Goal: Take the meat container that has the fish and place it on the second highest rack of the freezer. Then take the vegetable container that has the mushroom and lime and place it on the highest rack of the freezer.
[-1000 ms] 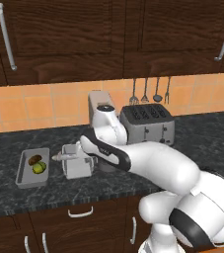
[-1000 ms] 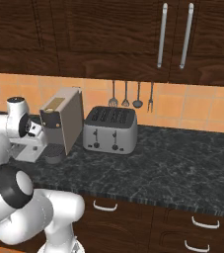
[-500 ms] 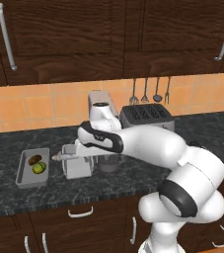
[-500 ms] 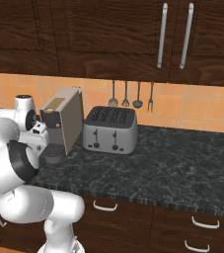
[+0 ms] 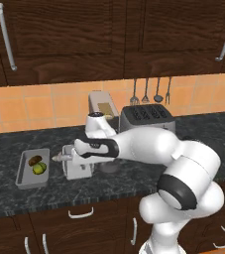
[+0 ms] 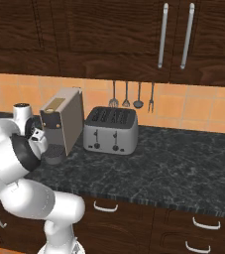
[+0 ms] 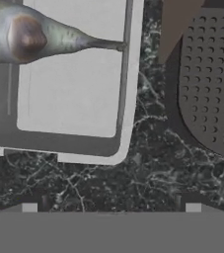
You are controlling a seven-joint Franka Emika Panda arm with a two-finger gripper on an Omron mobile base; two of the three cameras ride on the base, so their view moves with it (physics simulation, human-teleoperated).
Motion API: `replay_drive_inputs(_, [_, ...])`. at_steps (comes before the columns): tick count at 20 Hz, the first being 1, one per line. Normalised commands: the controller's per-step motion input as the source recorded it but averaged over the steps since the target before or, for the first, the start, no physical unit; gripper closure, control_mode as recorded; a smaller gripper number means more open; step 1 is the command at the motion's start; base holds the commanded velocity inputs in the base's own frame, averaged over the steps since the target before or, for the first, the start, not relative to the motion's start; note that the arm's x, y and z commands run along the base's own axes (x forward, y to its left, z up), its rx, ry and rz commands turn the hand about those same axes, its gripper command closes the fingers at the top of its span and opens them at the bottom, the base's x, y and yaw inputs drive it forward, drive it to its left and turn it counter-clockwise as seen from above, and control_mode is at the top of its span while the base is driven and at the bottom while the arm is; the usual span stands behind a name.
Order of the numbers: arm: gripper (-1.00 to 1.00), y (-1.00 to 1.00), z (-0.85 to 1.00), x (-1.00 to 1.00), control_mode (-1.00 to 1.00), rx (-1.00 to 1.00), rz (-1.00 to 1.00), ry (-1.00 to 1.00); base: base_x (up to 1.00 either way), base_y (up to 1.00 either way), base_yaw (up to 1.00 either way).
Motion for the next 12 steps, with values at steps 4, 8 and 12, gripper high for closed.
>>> replay_drive_inputs(4, [-1.0, 0.19, -0.16, 0.11, -1.0, 0.0, 0.0, -0.06, 0.0, 0.0, 0.0])
replay_drive_inputs(8, [-1.0, 0.07, -0.01, 0.18, -1.0, 0.0, -0.01, -0.05, 0.0, 0.0, 0.0])
replay_drive_inputs(12, [-1.0, 0.0, 0.02, 0.0, -1.0, 0.01, -0.05, -0.08, 0.0, 0.0, 0.0])
